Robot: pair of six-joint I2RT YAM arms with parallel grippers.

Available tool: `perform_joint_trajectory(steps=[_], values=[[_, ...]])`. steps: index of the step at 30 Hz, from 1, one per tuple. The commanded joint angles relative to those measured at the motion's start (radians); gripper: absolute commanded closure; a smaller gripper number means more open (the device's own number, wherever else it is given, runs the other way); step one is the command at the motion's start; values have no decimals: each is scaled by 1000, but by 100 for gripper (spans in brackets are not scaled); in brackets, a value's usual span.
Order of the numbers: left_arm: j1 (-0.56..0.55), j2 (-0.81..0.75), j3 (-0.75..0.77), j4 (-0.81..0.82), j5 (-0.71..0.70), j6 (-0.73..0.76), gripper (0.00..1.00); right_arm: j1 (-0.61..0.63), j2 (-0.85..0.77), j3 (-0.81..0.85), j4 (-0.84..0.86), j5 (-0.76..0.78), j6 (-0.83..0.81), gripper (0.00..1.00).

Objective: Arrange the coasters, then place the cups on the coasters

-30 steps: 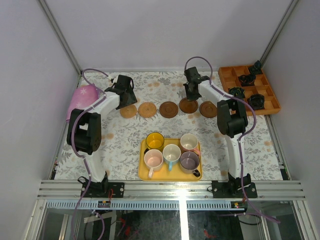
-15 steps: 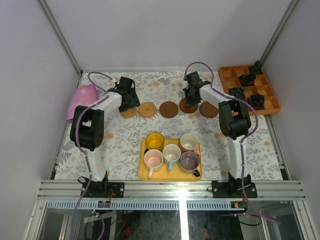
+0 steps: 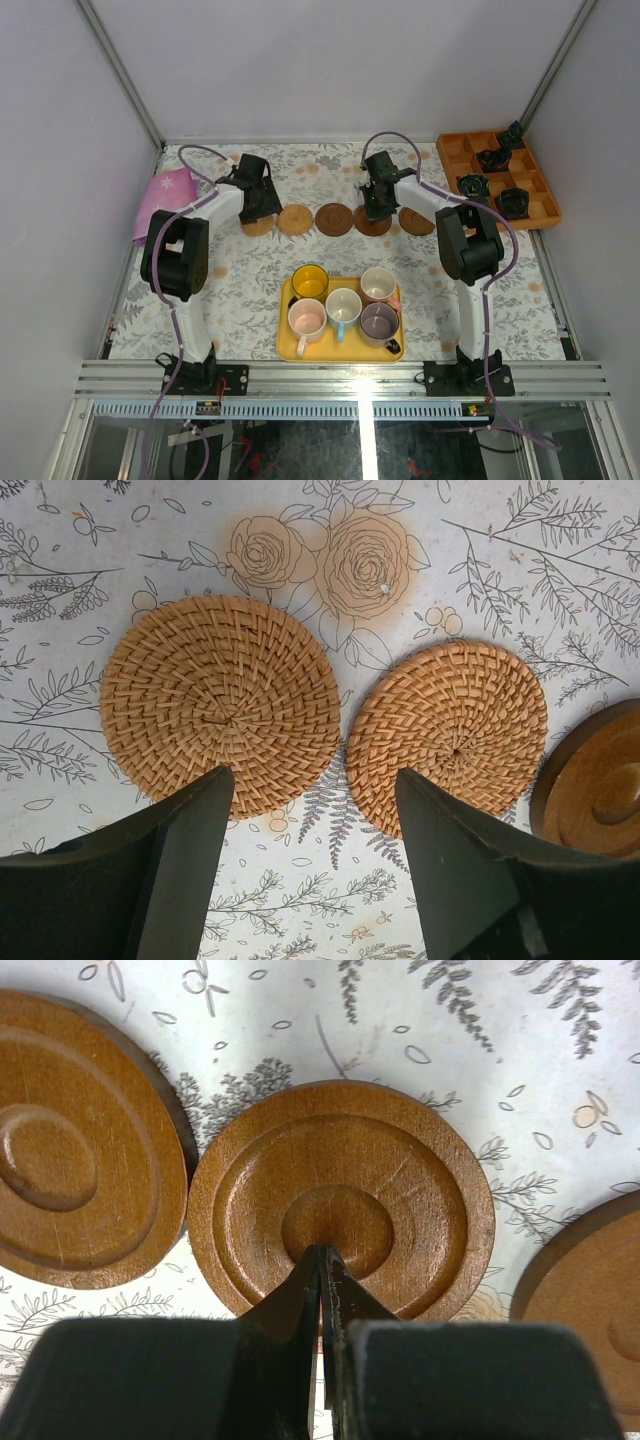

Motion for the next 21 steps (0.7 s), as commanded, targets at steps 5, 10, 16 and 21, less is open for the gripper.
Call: perform_joint_trajectory(steps=[5,10,16,21], values=[[6,-12,14,48,19,10,34,30,-13,-21,-94,51,24,100],[6,-22,6,58,31,15,34,31,-43,-1,-78,114,17,100],[5,-32,8,65,40,23,34,28,-109,57,-39,191,-12,100],[6,-42,7,67,34,28,34,-7,-163,51,-17,249,-4,100]])
